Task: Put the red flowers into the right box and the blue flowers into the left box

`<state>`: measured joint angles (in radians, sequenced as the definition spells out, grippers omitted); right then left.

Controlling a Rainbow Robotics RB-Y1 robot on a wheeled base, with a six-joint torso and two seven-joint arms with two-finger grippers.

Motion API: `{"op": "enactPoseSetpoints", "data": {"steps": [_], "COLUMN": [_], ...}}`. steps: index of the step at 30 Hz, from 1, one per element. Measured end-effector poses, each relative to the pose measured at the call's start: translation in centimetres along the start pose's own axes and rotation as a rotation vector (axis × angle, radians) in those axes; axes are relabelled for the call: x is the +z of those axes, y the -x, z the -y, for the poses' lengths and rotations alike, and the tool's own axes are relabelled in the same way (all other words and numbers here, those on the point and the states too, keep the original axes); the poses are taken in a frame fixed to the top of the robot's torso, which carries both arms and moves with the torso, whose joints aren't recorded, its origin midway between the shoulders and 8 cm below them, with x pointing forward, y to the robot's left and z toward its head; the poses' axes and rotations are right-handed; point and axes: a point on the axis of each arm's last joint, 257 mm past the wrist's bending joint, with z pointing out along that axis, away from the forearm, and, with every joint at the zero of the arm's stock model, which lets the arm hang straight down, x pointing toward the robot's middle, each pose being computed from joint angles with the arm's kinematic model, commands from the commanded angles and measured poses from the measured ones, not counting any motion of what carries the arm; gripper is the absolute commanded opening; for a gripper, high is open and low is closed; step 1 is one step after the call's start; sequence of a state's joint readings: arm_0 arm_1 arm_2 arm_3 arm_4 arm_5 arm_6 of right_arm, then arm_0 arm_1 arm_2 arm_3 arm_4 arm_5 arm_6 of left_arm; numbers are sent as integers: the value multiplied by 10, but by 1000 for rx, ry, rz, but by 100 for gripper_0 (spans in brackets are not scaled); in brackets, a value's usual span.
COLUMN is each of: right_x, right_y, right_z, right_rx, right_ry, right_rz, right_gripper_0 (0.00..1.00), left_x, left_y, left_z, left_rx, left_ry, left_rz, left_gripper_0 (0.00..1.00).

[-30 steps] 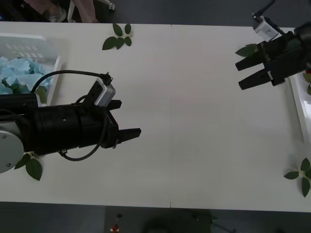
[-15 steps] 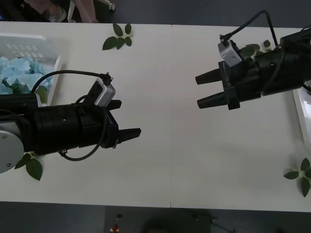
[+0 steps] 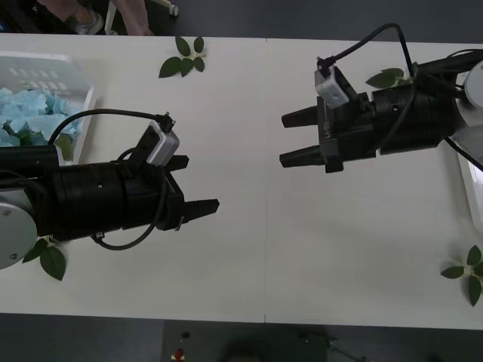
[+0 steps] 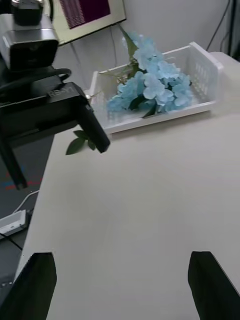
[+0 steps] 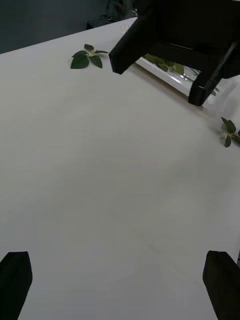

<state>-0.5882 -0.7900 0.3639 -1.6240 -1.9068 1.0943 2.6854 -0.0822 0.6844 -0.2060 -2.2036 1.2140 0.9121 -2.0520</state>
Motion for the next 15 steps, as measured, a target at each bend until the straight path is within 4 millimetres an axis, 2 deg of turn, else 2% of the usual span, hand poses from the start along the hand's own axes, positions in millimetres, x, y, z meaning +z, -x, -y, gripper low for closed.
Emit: {"op": "enactPoseSetpoints", "data": {"steps": [4, 15], "right_x": [0, 0], "right_y": [1, -4], "right_z": [7, 4], "right_rx": [-4, -10], "right_ry": [-27, -14], "right_rz": [5, -15], "right_gripper_0": [77, 77], "left_x": [0, 0], "left_y": [0, 0], "left_z": [0, 0], "left_rx": [0, 0], "left_ry": [0, 0], "left_rz": [0, 0], "left_gripper_0": [100, 100]}}
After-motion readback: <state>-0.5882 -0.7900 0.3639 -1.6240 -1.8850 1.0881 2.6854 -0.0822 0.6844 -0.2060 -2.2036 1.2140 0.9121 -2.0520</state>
